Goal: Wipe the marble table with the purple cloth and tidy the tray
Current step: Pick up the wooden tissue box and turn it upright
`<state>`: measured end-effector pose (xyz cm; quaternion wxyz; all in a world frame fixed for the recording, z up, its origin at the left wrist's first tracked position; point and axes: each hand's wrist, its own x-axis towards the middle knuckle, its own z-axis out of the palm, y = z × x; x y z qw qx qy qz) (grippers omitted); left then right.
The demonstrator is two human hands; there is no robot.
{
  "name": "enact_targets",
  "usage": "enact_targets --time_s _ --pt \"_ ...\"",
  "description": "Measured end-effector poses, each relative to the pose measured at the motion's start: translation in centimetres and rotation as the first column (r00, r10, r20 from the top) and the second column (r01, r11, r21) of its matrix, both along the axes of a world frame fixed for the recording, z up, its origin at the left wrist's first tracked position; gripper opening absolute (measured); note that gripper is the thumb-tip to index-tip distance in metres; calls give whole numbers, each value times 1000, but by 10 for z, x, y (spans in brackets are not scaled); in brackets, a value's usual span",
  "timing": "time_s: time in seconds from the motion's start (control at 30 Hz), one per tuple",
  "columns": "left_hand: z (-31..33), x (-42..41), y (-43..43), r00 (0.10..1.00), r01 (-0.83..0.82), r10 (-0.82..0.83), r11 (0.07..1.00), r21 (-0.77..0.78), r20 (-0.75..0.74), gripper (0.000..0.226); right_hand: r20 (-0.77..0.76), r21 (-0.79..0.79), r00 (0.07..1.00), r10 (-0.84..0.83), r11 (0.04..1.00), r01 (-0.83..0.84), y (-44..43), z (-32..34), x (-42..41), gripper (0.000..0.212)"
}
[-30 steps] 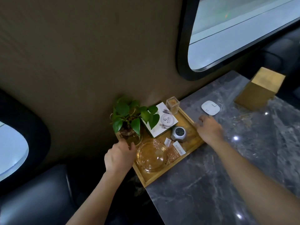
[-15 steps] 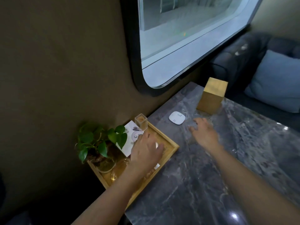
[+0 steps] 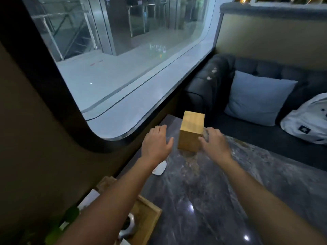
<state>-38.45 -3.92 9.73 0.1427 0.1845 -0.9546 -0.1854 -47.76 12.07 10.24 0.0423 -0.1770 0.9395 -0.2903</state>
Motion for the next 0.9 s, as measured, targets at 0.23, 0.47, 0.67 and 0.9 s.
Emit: enact_targets --time_s 0.23,0.47,0.67,0.9 --pt "-31 -85 -6 999 -23 44 871 491 -31 72 108 -160 988 -112 979 129 -24 -23 -48 68" --pt "-68 -117 20 998 -45 68 439 897 16 69 270 -370 953 -140 898 237 -46 -50 -49 63" --pt "-71 -114 27 994 44 78 399 916 -82 43 335 -449 928 -161 839 308 -49 -50 -50 62" --pt "-56 -94 45 994 79 5 670 738 -110 72 407 -498 889 -210 765 408 -40 -46 -40 75"
